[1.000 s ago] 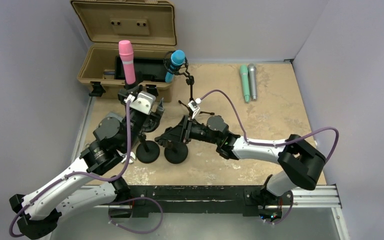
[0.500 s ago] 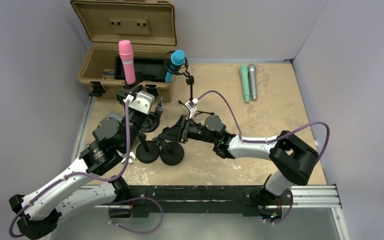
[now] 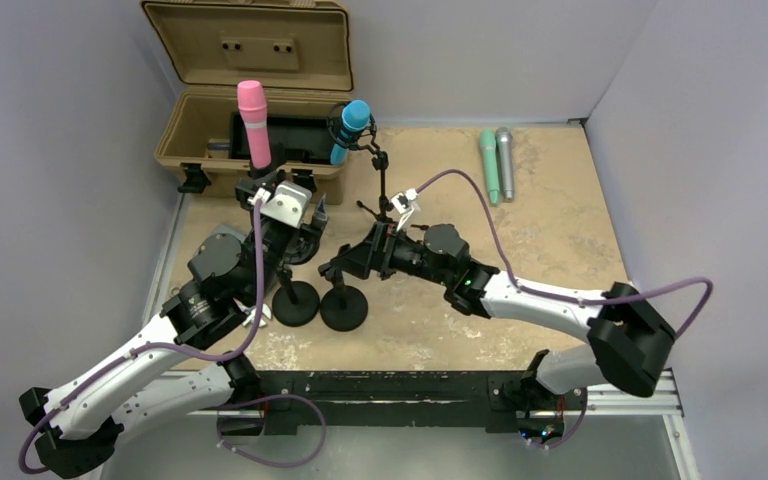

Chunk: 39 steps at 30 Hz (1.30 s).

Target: Remove the microphone from the stand

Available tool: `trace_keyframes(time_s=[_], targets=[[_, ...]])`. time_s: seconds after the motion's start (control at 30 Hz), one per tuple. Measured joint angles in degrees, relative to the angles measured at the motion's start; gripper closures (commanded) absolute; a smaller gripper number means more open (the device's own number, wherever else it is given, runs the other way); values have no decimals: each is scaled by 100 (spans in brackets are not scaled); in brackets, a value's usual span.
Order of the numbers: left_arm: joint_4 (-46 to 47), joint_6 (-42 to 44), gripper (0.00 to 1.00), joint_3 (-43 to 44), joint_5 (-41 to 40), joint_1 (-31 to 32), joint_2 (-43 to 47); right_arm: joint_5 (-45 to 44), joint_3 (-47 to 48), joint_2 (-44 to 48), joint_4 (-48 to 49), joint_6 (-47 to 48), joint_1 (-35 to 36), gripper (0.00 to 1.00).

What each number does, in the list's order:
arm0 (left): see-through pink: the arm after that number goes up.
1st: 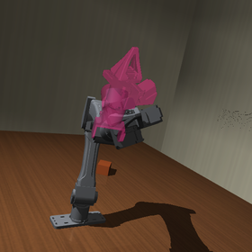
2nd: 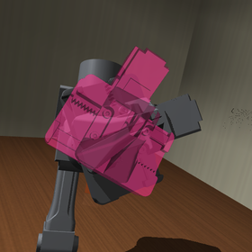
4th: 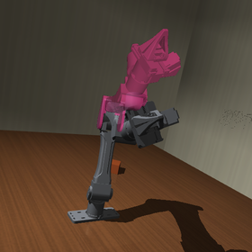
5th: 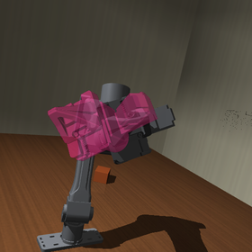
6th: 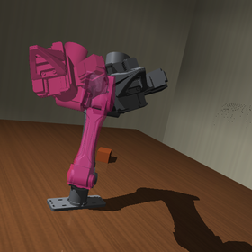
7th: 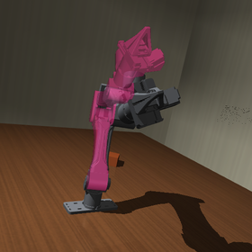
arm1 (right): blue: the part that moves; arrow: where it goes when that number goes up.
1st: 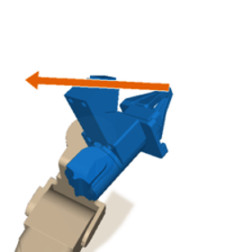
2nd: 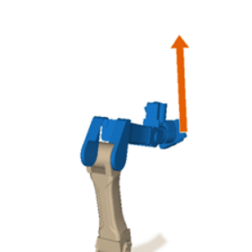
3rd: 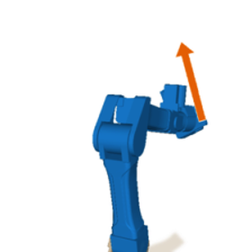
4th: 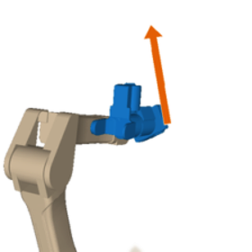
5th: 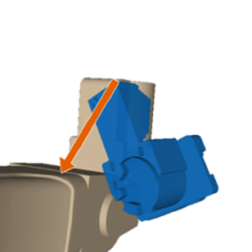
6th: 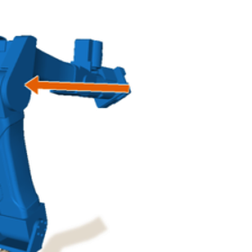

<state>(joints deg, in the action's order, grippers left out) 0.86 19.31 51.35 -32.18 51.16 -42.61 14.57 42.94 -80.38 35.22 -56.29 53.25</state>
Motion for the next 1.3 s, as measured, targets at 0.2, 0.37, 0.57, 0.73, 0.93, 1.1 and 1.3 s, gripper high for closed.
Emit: trace_keyframes(time_s=[0.2, 0.37, 0.57, 0.73, 0.93, 1.1, 1.3], targets=[[-2, 0, 16, 0, -7, 0, 0, -997, 356, 673, -1558, 975, -98, 11], [-2, 0, 16, 0, -22, 0, 0, -1950, 874, 1073, -2688, 1812, -352, 11], [-2, 0, 16, 0, -24, 0, 2, -2771, 1145, 1567, -2723, 2767, -914, 10], [-2, 0, 16, 0, -24, 0, 9, -2935, 1097, 1272, -1834, 3541, -1213, 13], [0, 0, 16, 0, -33, 22, 9, -2306, 726, 413, -363, 4275, -1307, 15], [-2, 0, 16, 0, -52, 35, 9, -1840, 409, -98, 629, 4546, -1309, 19], [-2, 0, 16, 0, -63, 37, 7, -1663, 407, -614, 1508, 4693, -1309, 32]])
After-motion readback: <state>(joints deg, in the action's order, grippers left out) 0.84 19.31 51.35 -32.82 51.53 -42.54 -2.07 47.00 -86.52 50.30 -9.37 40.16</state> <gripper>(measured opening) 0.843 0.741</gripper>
